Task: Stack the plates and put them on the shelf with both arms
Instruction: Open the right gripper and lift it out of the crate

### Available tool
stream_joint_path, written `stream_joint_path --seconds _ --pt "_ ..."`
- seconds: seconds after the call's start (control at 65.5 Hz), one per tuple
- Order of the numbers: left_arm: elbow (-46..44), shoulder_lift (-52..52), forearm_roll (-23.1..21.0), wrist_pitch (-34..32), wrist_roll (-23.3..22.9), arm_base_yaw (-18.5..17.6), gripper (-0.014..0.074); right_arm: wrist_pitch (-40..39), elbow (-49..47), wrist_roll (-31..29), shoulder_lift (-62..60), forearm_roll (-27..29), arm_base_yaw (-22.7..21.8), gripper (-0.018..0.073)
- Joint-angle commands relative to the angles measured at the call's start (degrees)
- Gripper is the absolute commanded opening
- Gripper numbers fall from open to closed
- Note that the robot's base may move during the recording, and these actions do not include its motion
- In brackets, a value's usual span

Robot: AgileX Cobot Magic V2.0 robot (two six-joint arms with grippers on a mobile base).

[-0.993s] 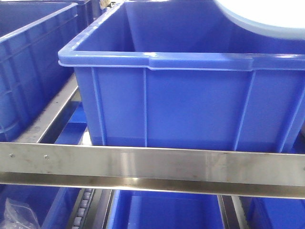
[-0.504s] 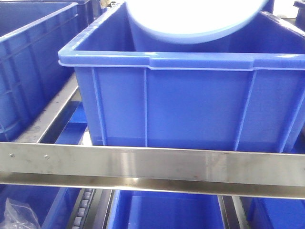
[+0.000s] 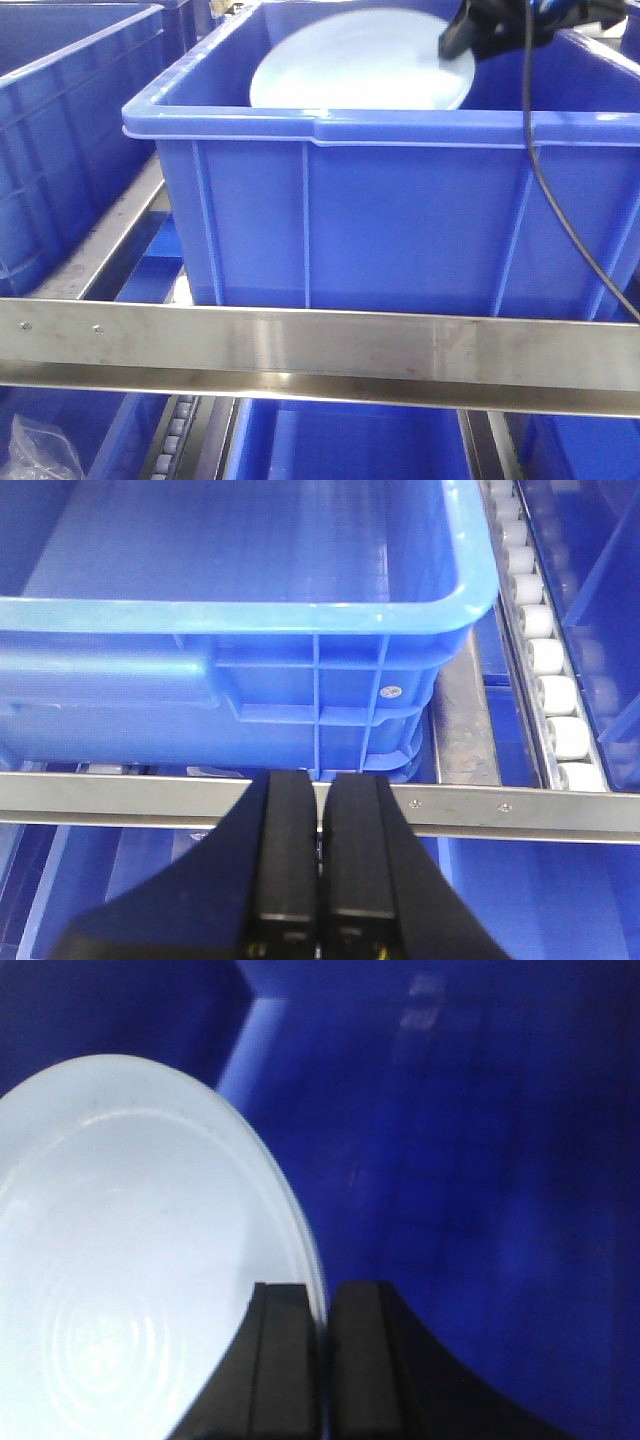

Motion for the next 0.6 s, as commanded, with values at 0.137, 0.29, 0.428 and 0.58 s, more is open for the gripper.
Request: stream_joint_path --seconds 0.137,0.29,0.428,0.58 --pt "-1.61 0.16 0.04 -4.44 -0.20 -0.10 0.0088 -6.76 -2.44 -0.10 -1.86 0.41 0.30 0.0057" --pt "-1.61 0.16 0.04 -4.44 -0.20 -0.10 0.0088 -7.44 -2.44 -0.10 -1.92 0.41 0.30 0.0141" --pt "-1.61 0.16 0.04 -4.44 -0.20 -0.10 0.0088 -7.69 -2.44 -0.10 -2.57 0.41 0.30 0.0466" --pt "-1.61 0.16 0.04 -4.44 -0.20 -0.10 0.0088 -6.40 -2.44 -0.10 -3.97 0.41 0.30 0.0518"
